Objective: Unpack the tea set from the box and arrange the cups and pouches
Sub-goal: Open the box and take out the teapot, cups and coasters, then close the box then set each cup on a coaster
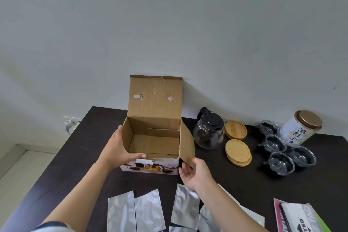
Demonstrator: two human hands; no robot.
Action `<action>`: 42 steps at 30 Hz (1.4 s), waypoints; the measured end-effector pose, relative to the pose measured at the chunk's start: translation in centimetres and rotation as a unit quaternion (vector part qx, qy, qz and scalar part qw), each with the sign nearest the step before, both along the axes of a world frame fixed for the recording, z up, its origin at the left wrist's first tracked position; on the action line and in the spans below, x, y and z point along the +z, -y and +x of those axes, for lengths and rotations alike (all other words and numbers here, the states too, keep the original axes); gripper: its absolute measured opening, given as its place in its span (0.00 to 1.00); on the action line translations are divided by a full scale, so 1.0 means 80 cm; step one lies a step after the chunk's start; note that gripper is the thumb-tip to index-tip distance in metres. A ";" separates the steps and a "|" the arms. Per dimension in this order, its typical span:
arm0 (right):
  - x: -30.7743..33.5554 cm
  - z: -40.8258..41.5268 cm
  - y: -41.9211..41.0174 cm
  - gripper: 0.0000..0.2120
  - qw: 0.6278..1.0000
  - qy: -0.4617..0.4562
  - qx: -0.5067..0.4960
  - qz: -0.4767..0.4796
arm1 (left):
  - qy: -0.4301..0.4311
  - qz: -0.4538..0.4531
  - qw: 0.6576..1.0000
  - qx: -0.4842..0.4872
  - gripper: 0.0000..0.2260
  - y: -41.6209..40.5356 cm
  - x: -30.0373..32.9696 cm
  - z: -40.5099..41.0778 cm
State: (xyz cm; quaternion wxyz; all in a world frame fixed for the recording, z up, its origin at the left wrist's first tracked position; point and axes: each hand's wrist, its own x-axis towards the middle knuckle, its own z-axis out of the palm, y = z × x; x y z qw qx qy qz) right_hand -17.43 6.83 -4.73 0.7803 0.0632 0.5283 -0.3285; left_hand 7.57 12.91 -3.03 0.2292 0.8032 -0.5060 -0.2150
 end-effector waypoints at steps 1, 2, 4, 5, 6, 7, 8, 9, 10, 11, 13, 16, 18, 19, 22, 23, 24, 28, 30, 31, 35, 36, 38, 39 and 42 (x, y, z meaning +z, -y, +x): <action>0.000 -0.001 -0.003 0.11 1.000 -0.004 0.004 0.000 | 0.001 0.005 1.000 -0.005 0.65 0.000 0.000 0.001; 0.000 -0.003 -0.006 0.11 1.000 -0.006 0.008 0.001 | 0.000 0.009 1.000 -0.011 0.65 -0.001 0.001 0.001; 0.000 -0.005 -0.013 0.12 1.000 -0.004 0.010 0.001 | -0.002 0.016 1.000 -0.022 0.64 -0.005 0.003 0.000; 0.001 -0.006 -0.017 0.12 1.000 -0.002 0.011 0.002 | -0.005 0.018 0.999 -0.026 0.63 -0.009 0.003 0.000; 0.002 -0.006 -0.021 0.12 1.000 0.000 0.011 0.002 | -0.008 0.021 0.999 -0.030 0.64 -0.012 0.005 -0.001; 0.003 -0.007 -0.025 0.12 1.000 0.000 0.010 0.001 | -0.010 0.027 0.999 -0.031 0.64 -0.017 0.005 0.000; 0.003 -0.008 -0.029 0.13 1.000 -0.003 0.008 -0.001 | -0.010 0.036 0.999 -0.033 0.65 -0.021 0.007 0.000; 0.004 -0.008 -0.033 0.14 1.000 -0.008 0.002 -0.003 | -0.011 0.046 0.998 -0.033 0.65 -0.026 0.010 0.000; 0.004 -0.008 -0.038 0.15 1.000 -0.016 -0.004 -0.005 | -0.012 0.054 0.998 -0.032 0.65 -0.031 0.012 0.001; 0.007 -0.007 -0.043 0.16 1.000 -0.024 -0.009 -0.010 | -0.015 0.057 0.998 -0.028 0.65 -0.036 0.014 0.002; 0.012 -0.008 -0.052 0.18 0.998 -0.043 -0.025 -0.030 | -0.021 0.063 0.998 -0.001 0.64 -0.048 0.014 0.004; 0.024 -0.011 -0.063 0.18 0.992 -0.086 -0.060 -0.068 | -0.043 0.078 0.992 0.084 0.62 -0.065 0.006 0.004; 0.032 -0.011 -0.068 0.18 0.984 -0.114 -0.066 -0.115 | -0.093 0.059 0.980 0.165 0.60 -0.072 0.001 0.001; 0.033 -0.009 -0.071 0.19 0.978 -0.129 -0.066 -0.150 | -0.133 0.036 0.969 0.206 0.59 -0.075 0.000 -0.002; 0.037 -0.001 -0.081 0.22 0.931 -0.201 -0.023 -0.304 | -0.257 -0.074 0.912 0.310 0.50 -0.078 -0.002 -0.008; 0.037 0.001 -0.085 0.21 0.905 -0.226 0.007 -0.360 | -0.277 -0.108 0.894 0.335 0.46 -0.078 -0.002 -0.010; 0.036 0.003 -0.087 0.19 0.880 -0.243 0.035 -0.408 | -0.285 -0.141 0.880 0.353 0.43 -0.079 0.000 -0.013; 0.030 0.008 -0.094 0.15 0.805 -0.278 0.127 -0.509 | -0.272 -0.243 0.862 0.353 0.33 -0.079 0.012 -0.026; 0.024 0.011 -0.094 0.16 0.778 -0.301 0.162 -0.528 | -0.264 -0.257 0.871 0.325 0.28 -0.076 0.019 -0.036; 0.022 0.013 -0.094 0.17 0.766 -0.312 0.179 -0.532 | -0.256 -0.258 0.880 0.306 0.25 -0.075 0.019 -0.040; 0.013 0.014 -0.091 0.16 0.725 -0.348 0.230 -0.548 | -0.213 -0.221 0.926 0.218 0.22 -0.076 0.011 -0.050; 0.010 0.015 -0.090 0.16 0.712 -0.357 0.241 -0.554 | -0.205 -0.214 0.934 0.199 0.23 -0.079 0.009 -0.051; 0.002 0.015 -0.088 0.22 0.688 -0.376 0.254 -0.567 | -0.170 -0.199 0.947 0.184 0.30 -0.082 0.002 -0.049; -0.002 0.015 -0.088 0.27 0.675 -0.387 0.255 -0.574 | -0.148 -0.184 0.954 0.183 0.34 -0.082 -0.002 -0.047; -0.009 0.019 -0.088 0.44 0.643 -0.413 0.255 -0.592 | -0.091 -0.124 0.973 0.172 0.36 -0.080 -0.010 -0.047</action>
